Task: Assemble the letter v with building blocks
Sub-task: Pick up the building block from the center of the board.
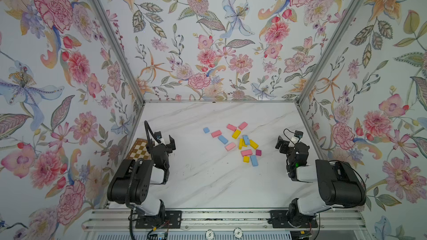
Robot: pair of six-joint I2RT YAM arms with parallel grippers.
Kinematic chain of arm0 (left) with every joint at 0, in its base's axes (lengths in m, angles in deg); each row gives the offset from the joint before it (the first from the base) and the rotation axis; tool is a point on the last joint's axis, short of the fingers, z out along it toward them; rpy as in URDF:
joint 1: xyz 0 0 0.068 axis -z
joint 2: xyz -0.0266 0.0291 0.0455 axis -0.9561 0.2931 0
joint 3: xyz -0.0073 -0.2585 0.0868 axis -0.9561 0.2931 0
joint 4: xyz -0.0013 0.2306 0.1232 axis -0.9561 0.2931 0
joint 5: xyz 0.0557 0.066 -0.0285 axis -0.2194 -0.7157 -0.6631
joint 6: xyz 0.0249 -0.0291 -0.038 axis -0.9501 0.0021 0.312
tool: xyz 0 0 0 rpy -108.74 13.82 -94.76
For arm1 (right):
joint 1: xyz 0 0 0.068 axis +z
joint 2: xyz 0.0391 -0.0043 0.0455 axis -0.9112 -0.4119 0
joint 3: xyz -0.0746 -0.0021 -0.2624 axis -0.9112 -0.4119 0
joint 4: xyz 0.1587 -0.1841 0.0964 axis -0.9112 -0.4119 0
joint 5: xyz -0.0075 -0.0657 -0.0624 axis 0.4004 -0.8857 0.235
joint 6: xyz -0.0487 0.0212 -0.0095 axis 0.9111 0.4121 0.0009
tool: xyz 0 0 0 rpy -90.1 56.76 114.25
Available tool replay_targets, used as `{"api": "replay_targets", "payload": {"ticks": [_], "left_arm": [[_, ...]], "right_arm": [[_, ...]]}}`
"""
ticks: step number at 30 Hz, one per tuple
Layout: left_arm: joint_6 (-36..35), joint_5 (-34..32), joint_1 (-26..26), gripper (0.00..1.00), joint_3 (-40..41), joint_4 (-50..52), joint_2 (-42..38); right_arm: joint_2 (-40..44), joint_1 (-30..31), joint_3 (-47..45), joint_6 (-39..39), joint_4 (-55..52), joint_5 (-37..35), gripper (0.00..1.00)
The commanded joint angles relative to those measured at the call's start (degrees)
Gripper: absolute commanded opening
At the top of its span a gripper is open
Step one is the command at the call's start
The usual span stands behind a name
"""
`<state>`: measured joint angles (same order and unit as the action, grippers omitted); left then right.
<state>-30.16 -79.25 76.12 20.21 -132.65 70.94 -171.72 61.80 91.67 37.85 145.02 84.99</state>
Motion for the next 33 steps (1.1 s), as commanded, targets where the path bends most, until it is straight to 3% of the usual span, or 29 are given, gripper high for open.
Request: {"api": "replay_targets", "payload": {"ticks": [1, 33], "left_arm": [[-0.9, -0.4, -0.5, 0.99, -1.2, -1.8, 0.6], [-1.1, 0.3, -0.5, 0.99, -1.4, -1.5, 0.6]], "right_arm": [[-0.7, -0.3, 1.1, 0.5, 1.6, -0.1, 0.99], [-0.6, -0.8, 1.0, -0.2, 1.6, 0.4, 0.99]]}}
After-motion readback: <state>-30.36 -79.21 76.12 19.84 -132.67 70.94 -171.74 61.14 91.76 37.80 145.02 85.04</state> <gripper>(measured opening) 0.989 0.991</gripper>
